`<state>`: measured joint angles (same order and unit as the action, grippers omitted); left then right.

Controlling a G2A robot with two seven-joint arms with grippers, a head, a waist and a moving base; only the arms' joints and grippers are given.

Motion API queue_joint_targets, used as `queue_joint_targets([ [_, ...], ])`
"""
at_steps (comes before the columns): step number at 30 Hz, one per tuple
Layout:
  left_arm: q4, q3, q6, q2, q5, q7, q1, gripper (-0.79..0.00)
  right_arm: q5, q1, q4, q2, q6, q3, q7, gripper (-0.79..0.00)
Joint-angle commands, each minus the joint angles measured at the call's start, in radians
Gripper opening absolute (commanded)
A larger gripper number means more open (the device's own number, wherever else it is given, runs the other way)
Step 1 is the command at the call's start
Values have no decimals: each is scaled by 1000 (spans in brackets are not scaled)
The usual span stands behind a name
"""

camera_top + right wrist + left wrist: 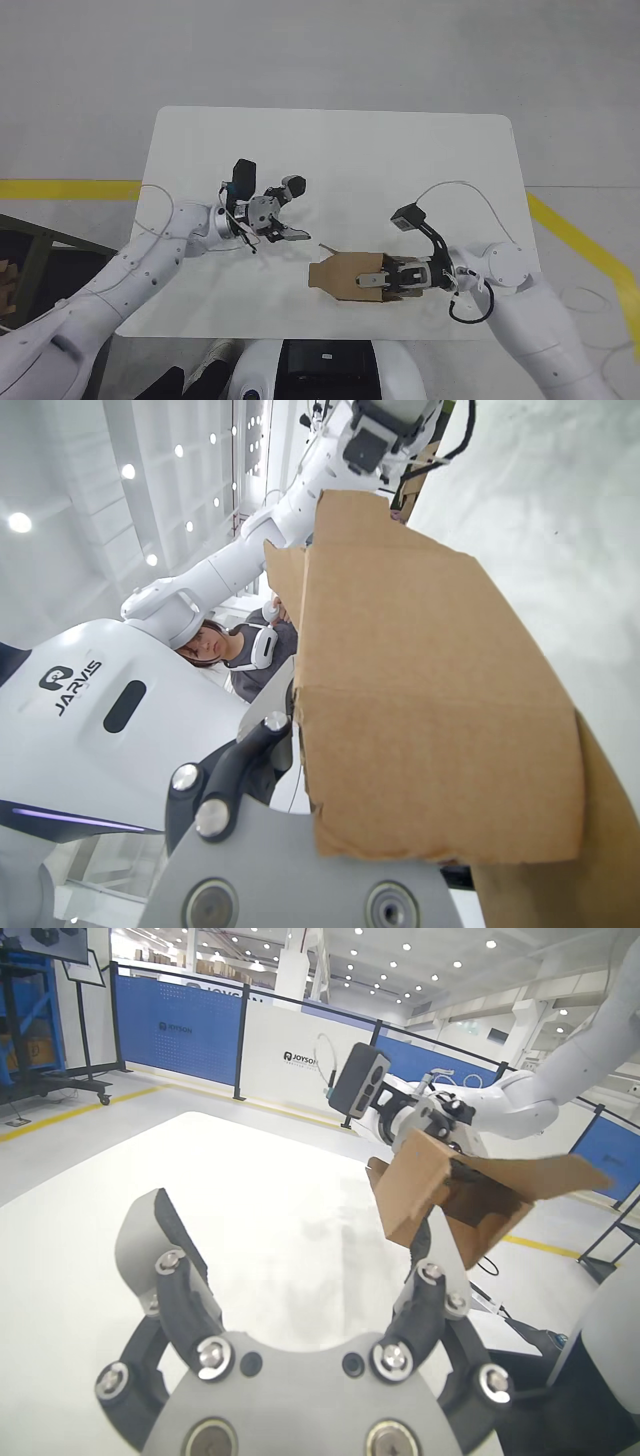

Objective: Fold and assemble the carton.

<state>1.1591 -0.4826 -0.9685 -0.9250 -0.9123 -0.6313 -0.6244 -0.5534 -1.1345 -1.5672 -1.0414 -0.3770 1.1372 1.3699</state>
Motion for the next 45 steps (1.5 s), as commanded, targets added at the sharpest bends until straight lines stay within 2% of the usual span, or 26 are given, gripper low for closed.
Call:
queue_joint_targets([
  [1, -2, -5, 9, -9, 20, 26, -1, 0, 4, 3, -4, -1, 1, -9, 7, -785],
  [8, -9, -11, -14, -41, 55, 135, 2, 0, -9, 13, 4, -4, 3, -25, -3, -785],
  [13, 3, -19, -44, -54, 51, 165, -2, 0, -20, 20, 23, -6, 5, -21, -28, -785],
  [24, 56, -20, -44, -52, 22, 189, -30, 0, -37, 23, 25, -7, 6, -15, -45, -785],
  [45, 71, -17, -44, -70, 28, 201, -20, 0, -37, 16, 16, -6, 11, -16, -50, -785],
])
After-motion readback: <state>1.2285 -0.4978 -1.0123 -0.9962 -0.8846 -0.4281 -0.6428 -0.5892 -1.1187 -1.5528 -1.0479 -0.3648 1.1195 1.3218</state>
